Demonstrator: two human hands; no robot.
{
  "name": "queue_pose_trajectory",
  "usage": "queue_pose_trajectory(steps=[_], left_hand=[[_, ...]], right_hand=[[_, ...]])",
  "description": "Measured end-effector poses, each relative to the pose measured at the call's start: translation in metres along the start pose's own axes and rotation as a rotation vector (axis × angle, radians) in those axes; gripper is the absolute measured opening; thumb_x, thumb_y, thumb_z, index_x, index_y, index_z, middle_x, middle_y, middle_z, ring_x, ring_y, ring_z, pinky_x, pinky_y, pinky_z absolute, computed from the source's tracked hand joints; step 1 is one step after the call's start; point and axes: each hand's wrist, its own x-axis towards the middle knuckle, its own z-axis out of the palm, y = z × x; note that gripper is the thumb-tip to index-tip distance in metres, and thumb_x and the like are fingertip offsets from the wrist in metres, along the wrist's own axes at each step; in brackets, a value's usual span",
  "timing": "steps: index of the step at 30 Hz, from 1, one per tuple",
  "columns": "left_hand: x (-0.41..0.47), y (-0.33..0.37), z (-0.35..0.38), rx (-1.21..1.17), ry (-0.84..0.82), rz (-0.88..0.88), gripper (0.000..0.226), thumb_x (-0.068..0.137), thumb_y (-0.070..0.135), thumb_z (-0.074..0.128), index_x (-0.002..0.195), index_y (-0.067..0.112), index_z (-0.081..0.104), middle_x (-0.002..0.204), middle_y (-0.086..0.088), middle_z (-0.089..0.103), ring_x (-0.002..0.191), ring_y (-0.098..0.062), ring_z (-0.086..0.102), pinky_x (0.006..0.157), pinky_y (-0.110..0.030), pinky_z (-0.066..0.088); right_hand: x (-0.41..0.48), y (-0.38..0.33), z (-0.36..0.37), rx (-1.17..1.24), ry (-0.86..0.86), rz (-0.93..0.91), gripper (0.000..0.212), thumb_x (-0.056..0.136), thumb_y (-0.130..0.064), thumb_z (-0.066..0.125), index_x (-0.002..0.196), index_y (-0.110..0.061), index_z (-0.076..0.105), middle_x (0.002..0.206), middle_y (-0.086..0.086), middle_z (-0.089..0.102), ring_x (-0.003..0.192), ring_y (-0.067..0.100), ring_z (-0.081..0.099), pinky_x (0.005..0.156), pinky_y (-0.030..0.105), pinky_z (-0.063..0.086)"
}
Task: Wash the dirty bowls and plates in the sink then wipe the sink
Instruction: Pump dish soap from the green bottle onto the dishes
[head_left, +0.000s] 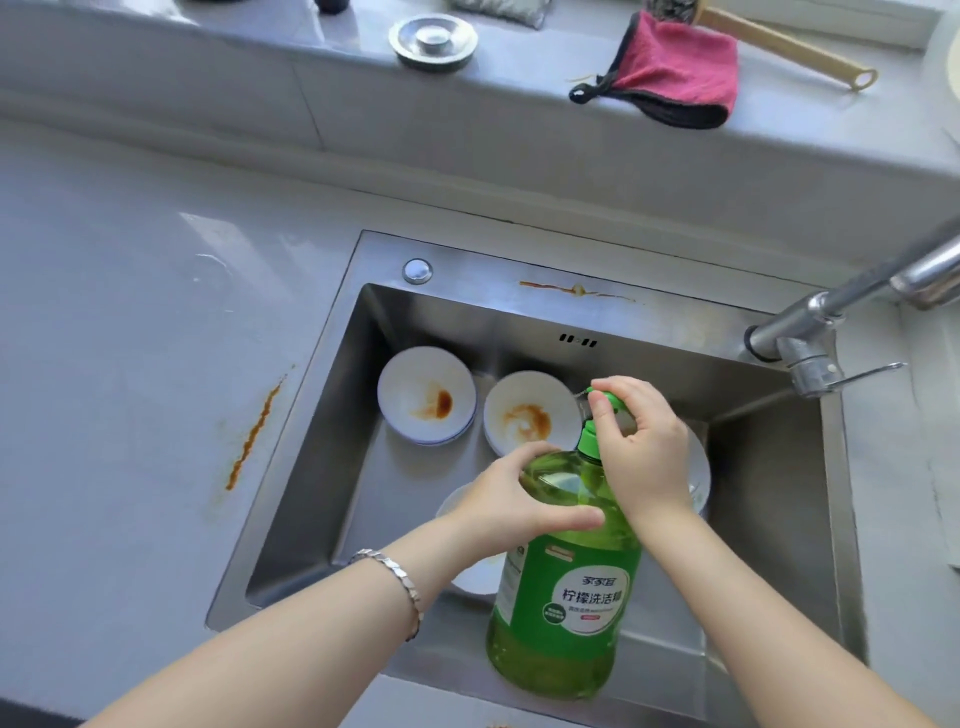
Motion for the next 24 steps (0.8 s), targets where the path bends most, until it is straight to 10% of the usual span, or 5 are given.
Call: queue_pose_trajectory(steps=[10,24], left_hand=[[0.004,0.004,0.0,-0.023,-0.017,-0.049,0.078,0.062,0.044,0.083,0.127,0.038,0.041,0.12,0.017,0.057,0.096,0.008,0.056,0.064,-0.004,0.04],[-0.022,-0.016,-0.067,0.062,0.135,-0.008,0.086,0.034,0.061,0.079,0.112,0.047,0.044,0.11,0.024,0.059,0.102,0.001,0.059,0.092,-0.032,0.051]], right_hand=[[0.002,0.007,0.008,-0.023,-0.09,0.093,0.013,0.086,-0.006,0.062,0.096,-0.007,0.07,0.095,-0.006,0.062,0.09,0.006,0.056,0.08,0.007,0.041],[0.006,-0.048,0.058,0.185,-0.083,0.004,0.014,0.082,-0.01,0.064,0.094,-0.009,0.072,0.094,-0.008,0.064,0.091,-0.013,0.054,0.081,0.0,0.037]])
